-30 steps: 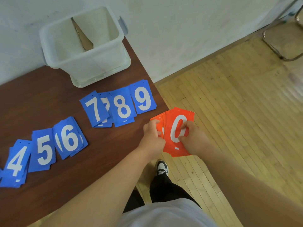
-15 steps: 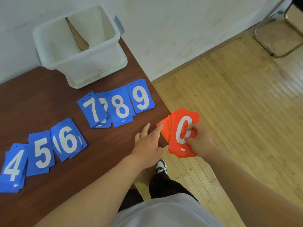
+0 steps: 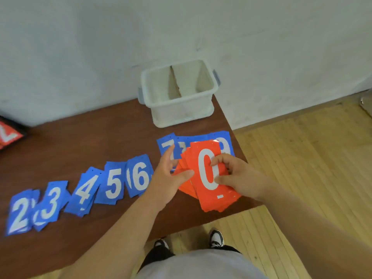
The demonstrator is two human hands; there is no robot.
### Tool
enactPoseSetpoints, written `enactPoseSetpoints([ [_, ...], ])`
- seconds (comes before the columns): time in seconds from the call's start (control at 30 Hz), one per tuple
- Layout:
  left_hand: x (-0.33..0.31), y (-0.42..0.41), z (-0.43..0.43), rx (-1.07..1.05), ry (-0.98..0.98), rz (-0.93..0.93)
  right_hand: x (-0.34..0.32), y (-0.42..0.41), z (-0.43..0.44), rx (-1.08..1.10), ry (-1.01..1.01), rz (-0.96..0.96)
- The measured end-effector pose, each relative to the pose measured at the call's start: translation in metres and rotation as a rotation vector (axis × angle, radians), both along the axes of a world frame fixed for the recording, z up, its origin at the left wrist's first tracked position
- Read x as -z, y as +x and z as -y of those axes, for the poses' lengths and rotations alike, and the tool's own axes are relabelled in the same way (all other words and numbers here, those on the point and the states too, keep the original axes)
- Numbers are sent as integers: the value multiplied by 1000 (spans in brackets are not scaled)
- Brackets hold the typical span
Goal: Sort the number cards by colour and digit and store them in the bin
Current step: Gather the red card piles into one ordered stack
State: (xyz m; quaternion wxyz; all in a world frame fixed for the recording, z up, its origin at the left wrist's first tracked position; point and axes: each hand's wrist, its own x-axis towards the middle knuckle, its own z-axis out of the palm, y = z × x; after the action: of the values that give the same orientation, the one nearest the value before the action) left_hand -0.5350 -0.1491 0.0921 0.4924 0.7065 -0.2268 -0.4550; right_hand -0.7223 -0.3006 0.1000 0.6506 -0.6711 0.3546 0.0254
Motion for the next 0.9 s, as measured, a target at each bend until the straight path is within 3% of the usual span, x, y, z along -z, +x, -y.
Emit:
enactPoseSetpoints([
  [0.17,-27,80,-56,-131,-70,123,-34,115,-26,-356,-136,14],
  [0.3,-34,143,-107,-237,-108,134,-44,201,-63,-496,-234,82],
  [0.43,-35,207,-147,-389,-153,137,-39,272,-100,-349,-187,196],
  [0.67,-28,299,-179,-492,-184,64,-18,366,-134,-151,-21,169],
  [0.8,-22,349,-179,-360,-52,135,-14,409,-131,-129,-158,111],
  [0.9,-15,390,-166,-238,35,320,-11,437,-111,-214,-394,52],
])
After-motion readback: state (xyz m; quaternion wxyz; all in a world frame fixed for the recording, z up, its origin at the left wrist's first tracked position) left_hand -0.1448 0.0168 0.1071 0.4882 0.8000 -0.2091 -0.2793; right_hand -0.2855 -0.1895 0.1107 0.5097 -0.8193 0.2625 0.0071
